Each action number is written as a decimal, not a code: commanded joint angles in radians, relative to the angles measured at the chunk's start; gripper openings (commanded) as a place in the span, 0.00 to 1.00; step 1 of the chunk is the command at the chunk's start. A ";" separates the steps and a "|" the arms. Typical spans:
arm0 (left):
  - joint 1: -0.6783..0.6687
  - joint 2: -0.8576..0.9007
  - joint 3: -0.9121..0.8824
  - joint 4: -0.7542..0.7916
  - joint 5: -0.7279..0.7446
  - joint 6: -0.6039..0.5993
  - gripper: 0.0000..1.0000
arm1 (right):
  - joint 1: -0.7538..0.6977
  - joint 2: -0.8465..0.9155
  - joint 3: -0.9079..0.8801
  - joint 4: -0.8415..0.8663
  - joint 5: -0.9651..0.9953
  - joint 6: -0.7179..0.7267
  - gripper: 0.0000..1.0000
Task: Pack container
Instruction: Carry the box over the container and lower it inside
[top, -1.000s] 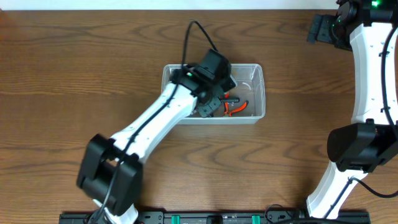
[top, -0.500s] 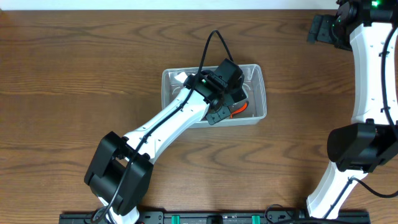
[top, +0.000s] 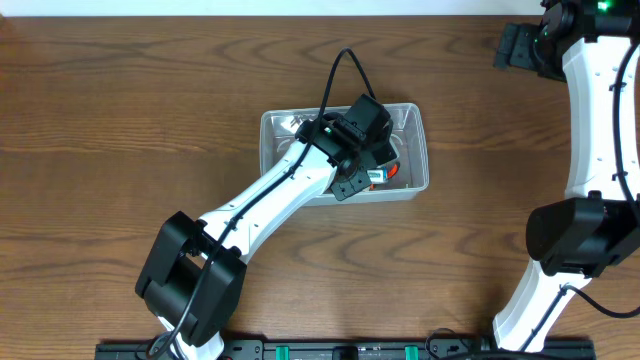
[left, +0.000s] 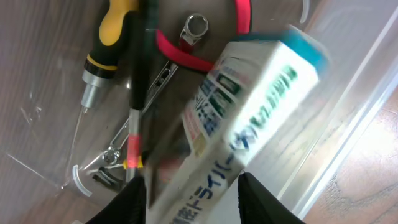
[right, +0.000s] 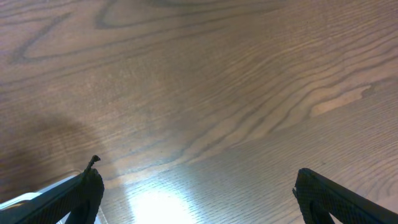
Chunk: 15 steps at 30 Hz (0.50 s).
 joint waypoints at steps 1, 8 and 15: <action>0.000 0.013 0.020 0.005 -0.005 0.003 0.40 | 0.001 -0.007 0.005 0.000 0.004 -0.013 0.99; 0.006 0.013 0.020 0.041 -0.030 0.002 0.52 | 0.001 -0.007 0.005 -0.001 0.004 -0.013 0.99; 0.046 0.013 0.020 0.048 -0.065 -0.002 0.71 | 0.001 -0.007 0.005 0.000 0.003 -0.013 0.99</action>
